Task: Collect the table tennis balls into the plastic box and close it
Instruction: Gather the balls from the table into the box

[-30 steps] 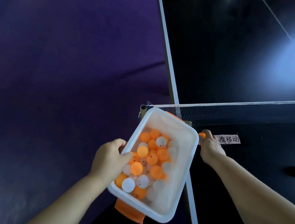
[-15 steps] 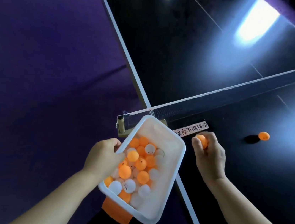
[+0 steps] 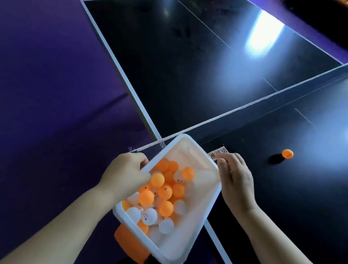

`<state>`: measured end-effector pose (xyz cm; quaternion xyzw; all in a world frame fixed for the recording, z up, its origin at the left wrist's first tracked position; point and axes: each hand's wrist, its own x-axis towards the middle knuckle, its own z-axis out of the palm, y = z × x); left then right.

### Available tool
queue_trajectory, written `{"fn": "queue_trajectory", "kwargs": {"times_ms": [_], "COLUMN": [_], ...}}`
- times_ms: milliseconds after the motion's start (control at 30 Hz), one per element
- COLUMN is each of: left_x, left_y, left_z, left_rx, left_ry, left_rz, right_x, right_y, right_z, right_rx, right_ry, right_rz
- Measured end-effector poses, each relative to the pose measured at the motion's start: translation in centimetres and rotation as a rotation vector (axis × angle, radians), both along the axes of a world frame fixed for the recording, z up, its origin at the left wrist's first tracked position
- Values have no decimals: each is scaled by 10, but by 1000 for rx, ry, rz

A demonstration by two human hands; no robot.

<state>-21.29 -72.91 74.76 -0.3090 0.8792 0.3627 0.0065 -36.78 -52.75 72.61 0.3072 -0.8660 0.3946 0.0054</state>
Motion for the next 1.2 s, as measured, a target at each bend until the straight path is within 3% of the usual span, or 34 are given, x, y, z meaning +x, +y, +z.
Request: {"fn": "queue_trajectory", "kwargs": {"times_ms": [200, 367, 467, 667, 967, 1100, 1200], "left_x": [-52, -108, -144, -207, -242, -239, -231], "left_y": [11, 39, 57, 84, 105, 111, 114], "left_z": [6, -7, -13, -27, -45, -47, -44], "left_rx": [79, 146, 166, 224, 193, 192, 185], "left_ry": [86, 103, 113, 117, 58, 43, 49], "left_rz": [23, 63, 74, 112, 195, 203, 193], "right_x": [-60, -132, -183, -266, -318, -299, -277], "right_y": [32, 66, 93, 126, 134, 147, 146], "right_z": [-21, -34, -50, -74, -112, -121, -106], "right_rx": [-13, -228, -88, 172, 751, 670, 353], "right_ry": [-47, -178, -257, -239, -451, -454, -398], "right_rz": [-178, -509, -616, -617, -356, -413, -476]}}
